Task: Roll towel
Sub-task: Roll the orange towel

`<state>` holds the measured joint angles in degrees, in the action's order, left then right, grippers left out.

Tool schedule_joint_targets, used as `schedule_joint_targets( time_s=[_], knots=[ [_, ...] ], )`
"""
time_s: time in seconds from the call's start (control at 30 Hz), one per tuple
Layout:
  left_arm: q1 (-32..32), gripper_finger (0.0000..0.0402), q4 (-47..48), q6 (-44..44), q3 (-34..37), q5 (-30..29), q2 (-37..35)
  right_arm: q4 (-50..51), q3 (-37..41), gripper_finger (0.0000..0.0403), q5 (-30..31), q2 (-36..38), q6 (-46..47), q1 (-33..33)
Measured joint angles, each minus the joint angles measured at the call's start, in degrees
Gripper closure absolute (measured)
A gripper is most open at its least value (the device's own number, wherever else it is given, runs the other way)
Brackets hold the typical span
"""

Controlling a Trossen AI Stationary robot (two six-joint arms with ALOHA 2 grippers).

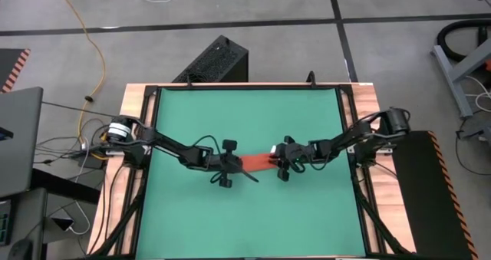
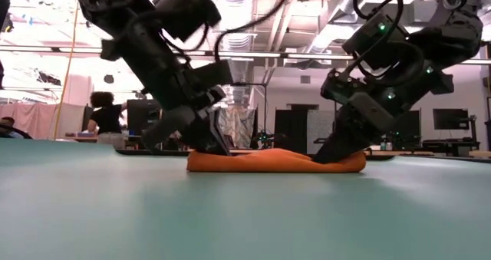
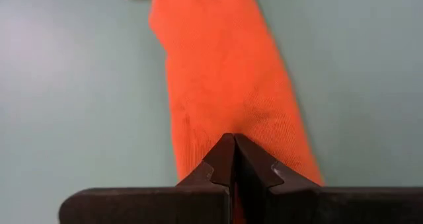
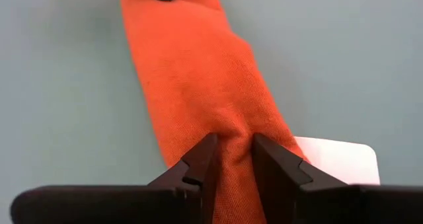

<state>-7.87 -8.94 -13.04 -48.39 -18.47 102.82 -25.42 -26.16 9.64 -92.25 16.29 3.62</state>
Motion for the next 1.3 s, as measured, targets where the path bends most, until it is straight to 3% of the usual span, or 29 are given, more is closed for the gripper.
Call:
schedule_joint_targets(
  time_s=[0.1, 0.23, 0.47, 0.6, 0.93, 1.3],
  knots=[
    [-2.05, 0.0401, 1.25, 1.52, 0.01, -2.72, -2.94, -0.08, 0.00, 0.0287, 0.05, -0.67, 0.08, 0.00],
    [-5.45, 0.0401, -0.83, 5.56, 0.41, -11.08, -7.01, 0.02, 0.03, 0.0287, 0.63, -0.58, 0.12, 0.00],
    [-8.15, 0.0401, -37.81, 9.22, 14.62, -12.84, -4.36, -0.99, 0.13, 0.0287, 0.85, -0.65, -0.85, 0.10],
    [-6.58, 0.0401, -48.64, 11.31, 18.89, -12.91, -1.20, -1.71, 0.16, 0.0287, 0.93, -0.69, -1.16, 0.15],
    [-4.88, 0.0401, -48.62, 15.06, 16.41, -11.86, 8.20, -3.99, 0.20, 0.0287, 0.91, -0.80, -1.18, 0.15],
    [-4.86, 0.0401, -47.67, 19.29, 18.33, -13.74, 8.90, -5.84, 0.38, 0.0287, 0.69, 2.61, -1.96, 0.96]
  ],
)
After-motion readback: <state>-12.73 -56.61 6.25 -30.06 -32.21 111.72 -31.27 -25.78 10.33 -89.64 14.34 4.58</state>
